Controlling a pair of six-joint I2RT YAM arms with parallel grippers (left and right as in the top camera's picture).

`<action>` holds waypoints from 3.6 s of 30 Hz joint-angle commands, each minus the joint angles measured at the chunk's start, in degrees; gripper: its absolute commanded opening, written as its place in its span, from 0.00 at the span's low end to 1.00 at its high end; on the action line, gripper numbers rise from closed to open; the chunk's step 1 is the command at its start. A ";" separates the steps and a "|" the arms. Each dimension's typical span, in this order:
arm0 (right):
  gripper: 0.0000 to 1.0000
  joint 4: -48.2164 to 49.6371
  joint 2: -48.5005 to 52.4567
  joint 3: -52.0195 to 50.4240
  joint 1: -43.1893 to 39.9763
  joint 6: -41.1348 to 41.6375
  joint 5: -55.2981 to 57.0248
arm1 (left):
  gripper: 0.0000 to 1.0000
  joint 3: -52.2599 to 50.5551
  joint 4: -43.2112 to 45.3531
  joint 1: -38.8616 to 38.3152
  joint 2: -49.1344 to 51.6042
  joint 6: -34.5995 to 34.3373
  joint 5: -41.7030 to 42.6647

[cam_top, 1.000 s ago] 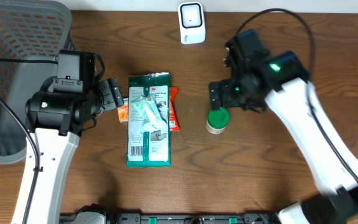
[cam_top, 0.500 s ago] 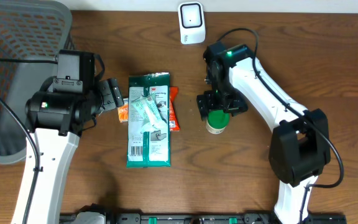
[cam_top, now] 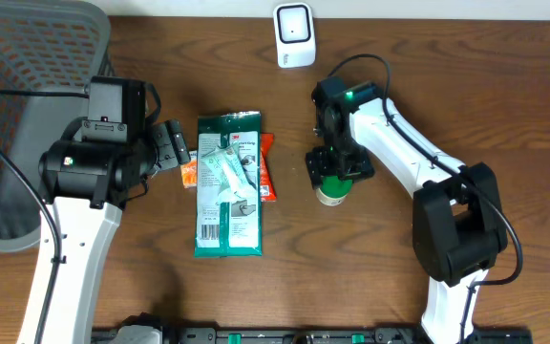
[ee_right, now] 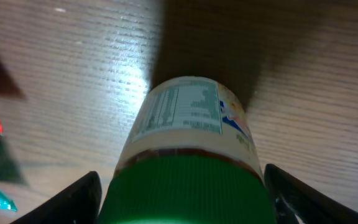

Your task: Scan the item barcode

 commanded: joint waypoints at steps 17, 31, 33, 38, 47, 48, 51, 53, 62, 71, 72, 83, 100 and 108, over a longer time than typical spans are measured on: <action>0.49 7.80 0.24 -2.71 0.61 -0.35 3.15 | 0.86 0.96 -0.17 0.13 -0.15 0.37 -0.57; 0.67 8.04 0.22 -0.46 0.72 -3.65 3.15 | 0.86 0.96 -0.17 0.13 -0.15 0.35 -0.57; 0.67 7.78 0.22 0.11 0.72 -3.65 3.13 | 0.85 0.96 -0.17 0.13 -0.15 0.37 -0.57; 0.66 7.67 0.22 0.37 0.72 -3.65 3.15 | 0.85 0.96 -0.17 0.13 -0.15 0.37 -0.57; 0.75 6.71 0.22 0.37 0.72 -3.65 3.15 | 0.85 0.96 -0.17 0.13 -0.15 0.37 -0.57; 0.74 6.71 0.22 0.37 0.72 -3.65 3.19 | 0.85 0.96 -0.17 0.13 -0.15 0.35 -0.57; 0.66 6.91 0.22 0.37 0.72 -3.61 3.67 | 0.85 0.96 -0.17 0.13 -0.15 0.37 -0.57; 0.62 6.86 0.22 0.37 0.72 -3.61 3.76 | 0.85 0.96 -0.17 0.13 -0.15 0.37 -0.57; 0.45 5.73 -2.08 2.91 0.83 -3.65 3.74 | 0.85 0.96 -0.17 0.13 -0.15 0.37 -0.57; 0.30 0.15 -13.62 9.75 0.76 -4.26 3.69 | 0.85 0.96 -0.17 0.13 -0.15 0.35 -0.57; 0.25 -1.84 -13.60 13.22 0.76 -4.24 3.69 | 0.85 0.96 -0.17 0.13 -0.15 0.37 -0.55; 0.20 4.35 -11.32 29.90 0.72 -5.14 6.01 | 0.85 0.96 -0.17 0.13 -0.15 0.37 -0.57; 0.01 46.84 8.57 29.20 0.74 -12.81 19.85 | 0.85 0.96 -0.17 0.13 -0.15 0.37 -0.57; 0.01 68.48 18.45 29.22 0.42 -15.17 19.87 | 0.86 0.96 -0.17 0.13 -0.15 0.37 -0.57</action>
